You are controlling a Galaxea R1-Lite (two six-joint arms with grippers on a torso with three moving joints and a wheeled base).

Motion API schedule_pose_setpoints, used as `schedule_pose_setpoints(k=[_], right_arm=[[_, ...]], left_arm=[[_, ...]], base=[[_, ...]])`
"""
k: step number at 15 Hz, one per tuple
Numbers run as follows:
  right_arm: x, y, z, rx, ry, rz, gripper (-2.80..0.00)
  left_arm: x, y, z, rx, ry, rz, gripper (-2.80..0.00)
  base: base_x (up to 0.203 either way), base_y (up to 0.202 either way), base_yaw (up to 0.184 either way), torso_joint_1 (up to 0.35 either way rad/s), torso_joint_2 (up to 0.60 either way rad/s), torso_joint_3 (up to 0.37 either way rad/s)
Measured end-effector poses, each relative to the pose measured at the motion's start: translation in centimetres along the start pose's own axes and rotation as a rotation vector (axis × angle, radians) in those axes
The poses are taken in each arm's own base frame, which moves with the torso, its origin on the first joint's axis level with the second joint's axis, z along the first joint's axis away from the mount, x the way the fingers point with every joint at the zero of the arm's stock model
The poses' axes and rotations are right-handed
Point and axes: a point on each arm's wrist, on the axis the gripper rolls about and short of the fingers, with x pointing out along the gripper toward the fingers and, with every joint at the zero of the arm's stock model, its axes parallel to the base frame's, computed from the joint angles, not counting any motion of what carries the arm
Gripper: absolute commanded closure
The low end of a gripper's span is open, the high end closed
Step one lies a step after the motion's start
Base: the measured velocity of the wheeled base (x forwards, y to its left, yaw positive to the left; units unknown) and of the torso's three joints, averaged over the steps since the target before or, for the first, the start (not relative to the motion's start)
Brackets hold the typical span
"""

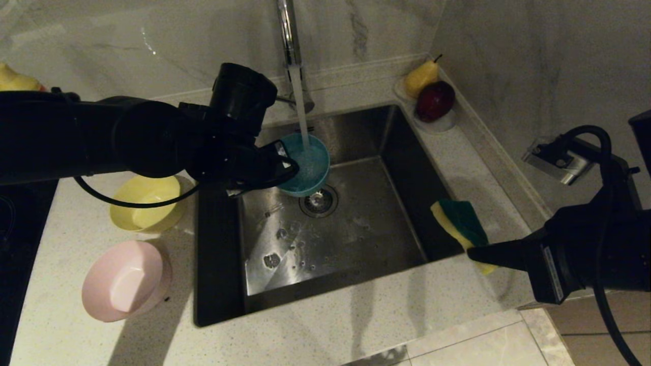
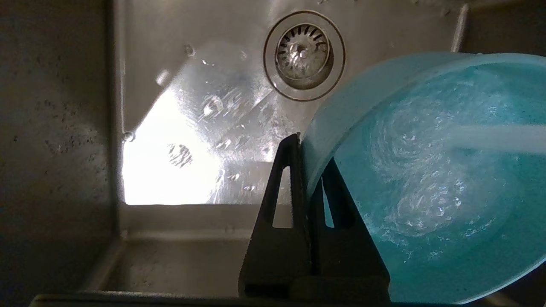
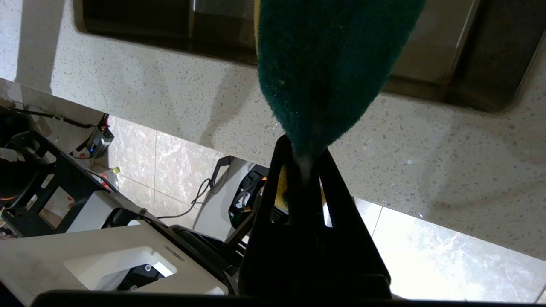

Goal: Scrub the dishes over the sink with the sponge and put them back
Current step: Wash the bowl

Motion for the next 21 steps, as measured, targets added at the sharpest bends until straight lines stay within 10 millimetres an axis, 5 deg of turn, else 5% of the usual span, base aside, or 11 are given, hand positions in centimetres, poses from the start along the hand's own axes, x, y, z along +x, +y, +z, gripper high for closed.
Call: schedule_pose_setpoints(k=[4,8,14,21], right_arm=[[0.1,0.0,-0.2,0.0,0.007,0.0,0.0],[-0.1,0.0,-0.3,-0.001,0.004,0.002,0.0],[-0.2,0.0,-0.3,-0.001,0.0,0.002,0.0],[-0.2,0.0,-0.3,-0.004,-0.002,0.004,0.0]], left_arm=[[-1.3,1.0,-0.4,0.024,0.008,0.015,0.0],[-4.8,2.7,0.5,0.039,-0.087,0.021,0.0],[-9.5,4.9,2.2,0.147,-0.423,-0.053,0.0],[-11.4,5.1,3.2,0.207,-0.79,-0.141,0.0]], base=[[0.0,0.0,0.0,0.0,0.0,0.0],[0.0,0.0,0.0,0.0,0.0,0.0],[0.0,0.0,0.0,0.0,0.0,0.0],[0.0,0.0,0.0,0.0,0.0,0.0]])
